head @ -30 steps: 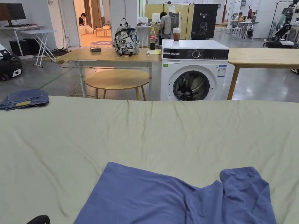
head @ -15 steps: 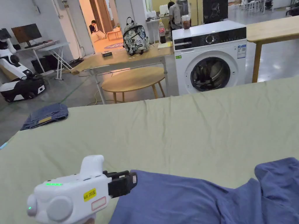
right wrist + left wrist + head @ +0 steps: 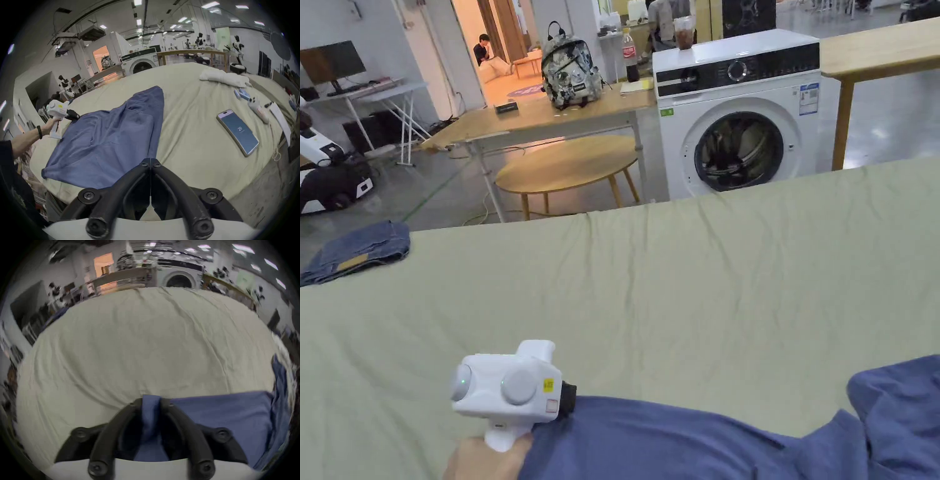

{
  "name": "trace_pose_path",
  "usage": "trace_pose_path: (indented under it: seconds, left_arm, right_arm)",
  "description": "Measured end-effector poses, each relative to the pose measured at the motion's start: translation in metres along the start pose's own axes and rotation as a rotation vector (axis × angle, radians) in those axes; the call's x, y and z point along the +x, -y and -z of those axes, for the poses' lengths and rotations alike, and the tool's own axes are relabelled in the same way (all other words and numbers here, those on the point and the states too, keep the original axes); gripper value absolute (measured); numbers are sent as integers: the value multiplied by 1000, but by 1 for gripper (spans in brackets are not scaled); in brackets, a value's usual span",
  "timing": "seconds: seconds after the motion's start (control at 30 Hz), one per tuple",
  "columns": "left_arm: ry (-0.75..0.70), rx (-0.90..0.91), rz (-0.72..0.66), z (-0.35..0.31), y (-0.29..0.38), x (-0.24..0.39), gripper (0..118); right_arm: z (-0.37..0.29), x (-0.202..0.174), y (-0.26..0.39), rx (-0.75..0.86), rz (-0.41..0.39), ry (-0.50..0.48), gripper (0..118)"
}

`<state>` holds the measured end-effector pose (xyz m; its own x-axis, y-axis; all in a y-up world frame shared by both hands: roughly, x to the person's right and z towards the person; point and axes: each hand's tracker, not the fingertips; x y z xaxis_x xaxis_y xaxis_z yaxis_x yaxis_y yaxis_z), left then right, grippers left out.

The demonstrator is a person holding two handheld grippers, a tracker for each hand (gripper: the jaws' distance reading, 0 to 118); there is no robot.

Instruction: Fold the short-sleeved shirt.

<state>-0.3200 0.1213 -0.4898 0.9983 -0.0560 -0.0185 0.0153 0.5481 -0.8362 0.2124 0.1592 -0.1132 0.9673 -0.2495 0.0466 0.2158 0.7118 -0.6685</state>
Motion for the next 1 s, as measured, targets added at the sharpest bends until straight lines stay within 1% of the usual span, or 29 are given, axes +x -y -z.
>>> trace_pose_path:
  seconds: [0.03, 0.07, 0.1, 0.13, 0.17, 0.2, 0.23, 0.27, 0.3, 0.33, 0.37, 0.43, 0.47, 0.5, 0.53, 0.57, 0.6, 0.63, 0.67, 0.7, 0.73, 0.77, 0.8, 0.83, 0.9, 0.97, 1.0]
  left_arm:
    - [-2, -6, 46, 1, 0, 8, 0]
    - [-15, -22, 85, 4, 0, 15, 0]
    - [-71, -33, 140, 6, 0, 23, 0]
    - [-76, -49, 151, 9, -2, 25, 0]
    - [-71, -60, 130, 11, -3, 24, 0]
    - [-66, -86, 119, 14, -6, 24, 0]
    - [-64, -99, 120, 14, -9, 24, 0]
    - [-64, -107, 125, 15, -10, 25, 0]
    - [-68, -118, 140, 16, -12, 25, 0]
    - [-78, -136, 176, 17, -12, 28, 0]
    - [-88, -143, 191, 16, -13, 31, 0]
    - [-106, -145, 215, 9, -10, 38, 0]
    - [-111, -147, 231, 9, -8, 40, 0]
    - [-112, -144, 237, 9, -7, 41, 0]
    - [-111, -142, 240, 7, -7, 40, 0]
    - [-110, -138, 235, 6, -6, 39, 0]
    - [-106, -136, 224, 5, -5, 38, 0]
    - [-99, -129, 209, 4, -4, 36, 0]
    - [-92, -122, 195, 3, -2, 35, 0]
    - [-81, -108, 182, 8, -7, 24, 0]
    - [-62, -95, 157, 4, -6, 19, 0]
    - [-30, -43, 138, -6, -3, 13, 0]
    - [7, -1, 103, -24, -2, 4, 0]
    - [47, 86, 50, -43, -3, -6, 0]
    - [68, 270, -12, -101, -1, -24, 0]
    - [204, 376, -87, -156, -2, -43, 0]
    - [209, 416, -91, -185, -1, -51, 0]
  right_arm:
    - [5, 2, -5, -3, 9, -10, 0]
    - [10, 2, -10, -2, 6, -7, 0]
    - [16, 0, -20, 2, 1, -3, 0]
    - [23, -3, -33, 6, -4, 1, 6]
    - [32, -4, -48, 6, -2, 3, 25]
    - [46, -4, -66, -33, 21, 10, 50]
    - [66, -5, -86, -94, 39, 17, 67]
    - [83, -6, -99, -118, 49, 8, 67]
    - [105, -2, -111, -115, 45, -26, 67]
    - [129, 1, -123, -116, 63, -33, 67]
    - [146, 5, -132, -118, 104, -31, 67]
    - [181, 11, -147, -137, 189, 59, 66]
    - [196, 15, -152, -158, 213, 68, 61]
    - [210, 18, -154, -177, 224, 82, 46]
    - [222, 19, -153, -209, 224, 91, 25]
    - [232, 20, -151, -251, 228, 106, 23]
    - [234, 16, -145, -256, 205, 151, 18]
    - [226, 12, -140, -197, 186, 132, 3]
    - [222, 9, -139, -188, 188, 133, 3]
    - [218, 8, -140, -183, 214, 112, 3]
    - [213, 6, -141, -170, 226, 120, 3]
    - [207, 4, -143, -142, 219, 117, 3]
    - [194, 0, -146, -119, 191, 107, 3]
    - [177, -6, -151, -53, 156, 107, 3]
    - [146, -17, -163, 11, 111, 54, 3]
    - [114, -33, -180, 68, 55, 25, 3]
    - [96, -42, -189, 103, 12, 21, 3]
